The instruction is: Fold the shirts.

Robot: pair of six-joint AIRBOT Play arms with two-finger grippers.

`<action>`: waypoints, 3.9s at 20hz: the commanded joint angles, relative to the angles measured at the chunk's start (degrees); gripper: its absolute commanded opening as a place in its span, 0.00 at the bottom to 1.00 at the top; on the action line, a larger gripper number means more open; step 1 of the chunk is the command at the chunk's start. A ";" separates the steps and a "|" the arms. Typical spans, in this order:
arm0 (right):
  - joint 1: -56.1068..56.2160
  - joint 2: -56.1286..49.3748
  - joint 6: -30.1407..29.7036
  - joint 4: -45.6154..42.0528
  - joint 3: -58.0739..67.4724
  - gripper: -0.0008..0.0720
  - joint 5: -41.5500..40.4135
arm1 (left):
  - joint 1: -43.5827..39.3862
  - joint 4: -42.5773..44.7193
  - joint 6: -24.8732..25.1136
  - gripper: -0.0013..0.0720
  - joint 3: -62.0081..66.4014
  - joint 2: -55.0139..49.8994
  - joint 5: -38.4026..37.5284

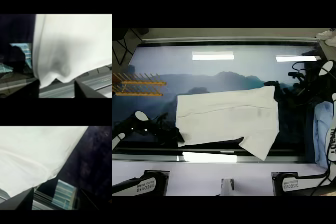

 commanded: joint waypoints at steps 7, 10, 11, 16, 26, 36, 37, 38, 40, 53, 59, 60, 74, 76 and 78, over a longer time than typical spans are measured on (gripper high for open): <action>0.04 12.52 -1.60 -1.20 -24.41 0.77 -8.39 | -2.62 0.07 3.08 0.06 0.02 0.31 3.13; 0.04 14.73 -3.17 -0.20 -36.50 0.78 -9.79 | -2.60 0.07 3.45 0.06 0.59 1.70 3.10; 0.04 14.71 -3.19 1.09 -39.12 0.78 -10.73 | -2.60 0.07 3.45 0.06 0.59 2.21 3.10; 0.04 14.71 -3.10 5.14 -43.76 0.70 -19.45 | -2.62 0.04 3.48 0.06 0.59 2.93 2.03; 0.04 11.89 -1.77 8.33 -44.26 0.41 -23.50 | -2.60 -0.15 3.45 0.06 0.59 2.93 2.08; 0.04 16.04 -3.06 10.99 -29.31 0.04 -20.52 | 0.07 -0.50 4.72 0.06 11.63 9.14 -1.46; 0.04 16.02 -2.82 13.07 -25.16 0.04 -20.92 | 0.96 -0.50 4.68 0.06 14.80 9.46 -2.34; 0.07 16.02 -2.25 14.82 -21.66 0.04 -22.67 | 1.79 -0.50 4.22 0.06 17.77 9.46 -2.49; 0.09 15.93 -1.40 16.20 -17.25 0.04 -28.02 | 2.71 -0.52 2.47 0.06 22.58 9.09 -0.04; 4.22 -6.54 1.44 24.17 -6.08 0.04 -46.29 | 2.62 -1.22 -2.21 0.06 38.60 -17.97 5.75; 4.20 -7.50 -1.03 14.56 -5.20 0.93 -40.04 | 2.73 -1.60 -3.13 1.00 40.74 -22.75 4.94; 4.20 -7.43 -4.11 13.73 -4.26 0.96 -37.03 | 3.13 -1.55 -2.56 1.00 41.66 -22.73 3.17; 4.28 -15.76 1.31 14.49 -3.28 0.91 -29.51 | 3.04 -12.63 -0.15 0.99 50.58 -7.78 -2.73; 4.83 -16.02 2.54 14.56 -3.34 0.55 -28.76 | 0.83 -14.67 0.63 0.99 50.58 -7.34 -2.67; 5.81 -15.76 3.34 15.50 -3.32 0.05 -28.20 | -2.36 -14.84 0.66 0.99 50.53 -7.65 -1.86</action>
